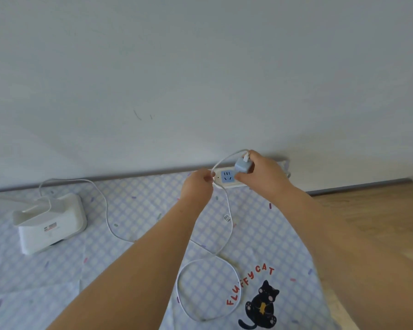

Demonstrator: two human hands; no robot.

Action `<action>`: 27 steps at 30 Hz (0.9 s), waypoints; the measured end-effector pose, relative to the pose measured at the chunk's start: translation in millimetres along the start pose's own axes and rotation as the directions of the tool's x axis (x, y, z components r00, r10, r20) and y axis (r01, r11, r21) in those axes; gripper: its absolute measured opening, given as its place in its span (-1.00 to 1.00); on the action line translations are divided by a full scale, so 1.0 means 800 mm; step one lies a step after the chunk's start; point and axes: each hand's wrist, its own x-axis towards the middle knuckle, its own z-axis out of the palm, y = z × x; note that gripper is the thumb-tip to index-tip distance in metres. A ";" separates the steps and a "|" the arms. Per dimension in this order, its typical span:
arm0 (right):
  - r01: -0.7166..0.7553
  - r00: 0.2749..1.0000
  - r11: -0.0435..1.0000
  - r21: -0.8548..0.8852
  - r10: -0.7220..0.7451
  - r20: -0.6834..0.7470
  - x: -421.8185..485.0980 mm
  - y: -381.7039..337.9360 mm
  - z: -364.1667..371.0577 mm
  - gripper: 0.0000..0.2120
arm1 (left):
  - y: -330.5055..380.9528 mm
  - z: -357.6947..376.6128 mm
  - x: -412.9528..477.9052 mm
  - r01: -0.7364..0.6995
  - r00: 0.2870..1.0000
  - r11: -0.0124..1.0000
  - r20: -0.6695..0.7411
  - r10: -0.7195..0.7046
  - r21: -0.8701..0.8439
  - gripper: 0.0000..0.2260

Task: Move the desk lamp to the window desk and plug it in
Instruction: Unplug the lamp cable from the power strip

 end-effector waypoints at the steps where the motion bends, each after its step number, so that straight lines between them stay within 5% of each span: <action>1: 0.005 1.000 1.000 0.000 -0.005 0.007 -0.005 -0.003 -0.003 -0.71 | 0.001 -0.001 -0.008 0.006 1.000 1.000 0.009 -0.006 -0.002 -0.74; 7: 0.004 1.000 1.000 -0.007 -0.004 0.014 -0.032 -0.019 -0.021 -0.72 | 0.014 -0.011 -0.043 0.005 0.997 0.995 0.077 0.002 -0.096 -0.67; 15: -0.034 0.999 0.987 0.155 0.038 -0.023 -0.076 -0.042 -0.047 -0.76 | 0.017 -0.033 -0.086 0.050 0.991 0.936 0.134 -0.003 -0.349 -0.91; 27: -0.063 0.996 0.968 0.243 0.048 0.071 -0.114 -0.054 -0.049 -0.79 | 0.037 -0.071 -0.132 -0.011 1.000 0.852 0.009 0.019 -0.523 -0.85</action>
